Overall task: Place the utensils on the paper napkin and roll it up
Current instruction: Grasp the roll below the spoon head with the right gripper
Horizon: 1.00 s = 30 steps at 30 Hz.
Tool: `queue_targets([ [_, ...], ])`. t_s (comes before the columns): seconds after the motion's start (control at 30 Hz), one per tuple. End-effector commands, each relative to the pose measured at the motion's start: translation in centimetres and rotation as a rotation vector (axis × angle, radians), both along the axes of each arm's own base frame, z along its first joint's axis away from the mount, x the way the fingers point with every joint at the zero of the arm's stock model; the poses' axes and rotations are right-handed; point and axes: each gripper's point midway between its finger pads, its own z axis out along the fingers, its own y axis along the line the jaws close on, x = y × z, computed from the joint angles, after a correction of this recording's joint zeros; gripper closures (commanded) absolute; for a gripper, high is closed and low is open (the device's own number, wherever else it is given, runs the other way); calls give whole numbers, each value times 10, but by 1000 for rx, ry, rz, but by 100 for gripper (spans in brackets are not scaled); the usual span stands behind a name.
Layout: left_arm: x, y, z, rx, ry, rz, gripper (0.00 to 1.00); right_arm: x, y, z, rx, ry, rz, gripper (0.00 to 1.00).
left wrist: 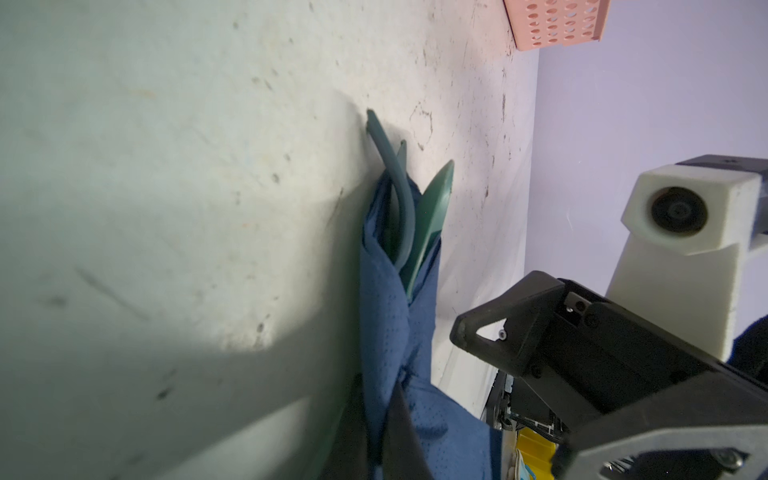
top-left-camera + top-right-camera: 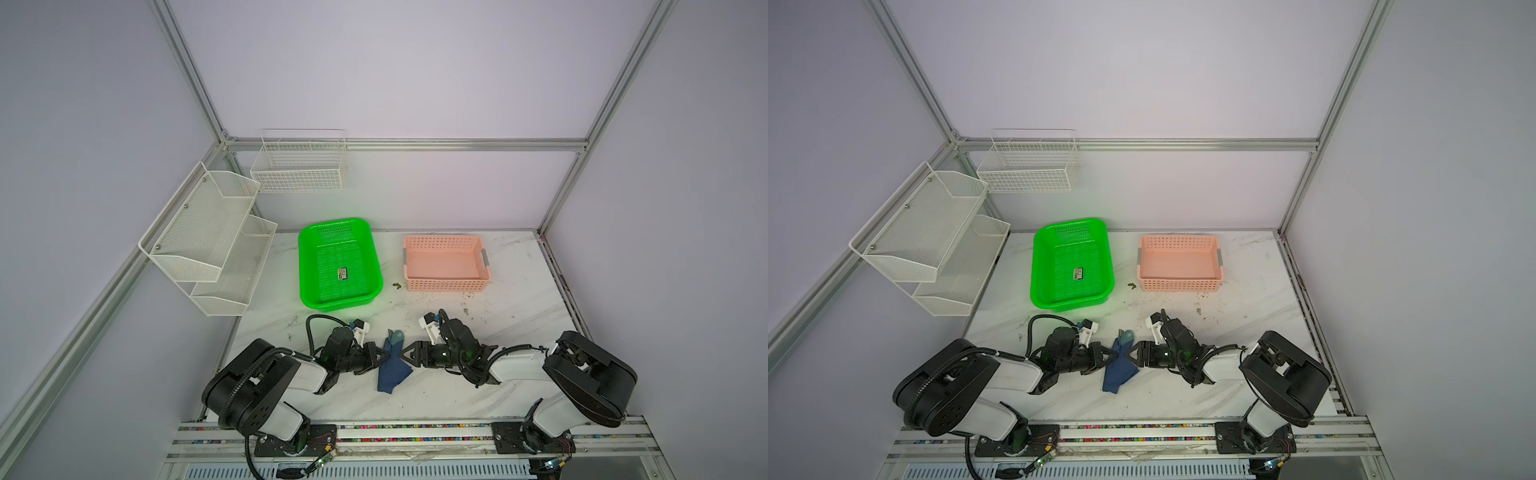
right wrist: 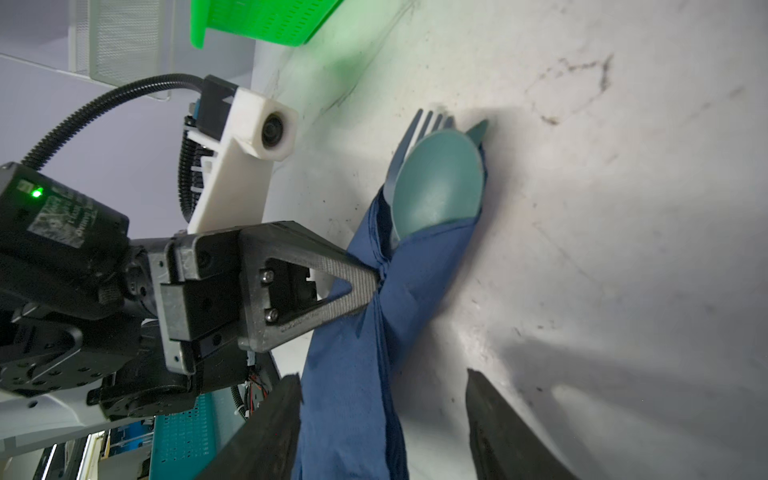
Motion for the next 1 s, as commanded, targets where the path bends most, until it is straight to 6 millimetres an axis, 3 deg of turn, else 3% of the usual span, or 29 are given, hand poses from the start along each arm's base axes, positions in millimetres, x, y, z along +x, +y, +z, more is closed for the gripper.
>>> queue_targets([
  [0.0,0,-1,16,-43,-52,7,95,-2,6,6,40,-24,41,32],
  [0.17,4,-2,37,-76,-108,17,95,-4,7,1,25,-20,67,31],
  [0.43,6,-2,50,-102,-134,31,95,-9,22,32,146,-69,139,31],
  [0.67,7,-2,59,-123,-151,35,95,-9,32,43,201,-85,177,34],
  [0.83,7,-2,65,-136,-163,43,95,-10,33,42,215,-80,181,45],
  [0.97,7,-2,70,-147,-170,41,95,-10,34,48,237,-88,181,68],
])
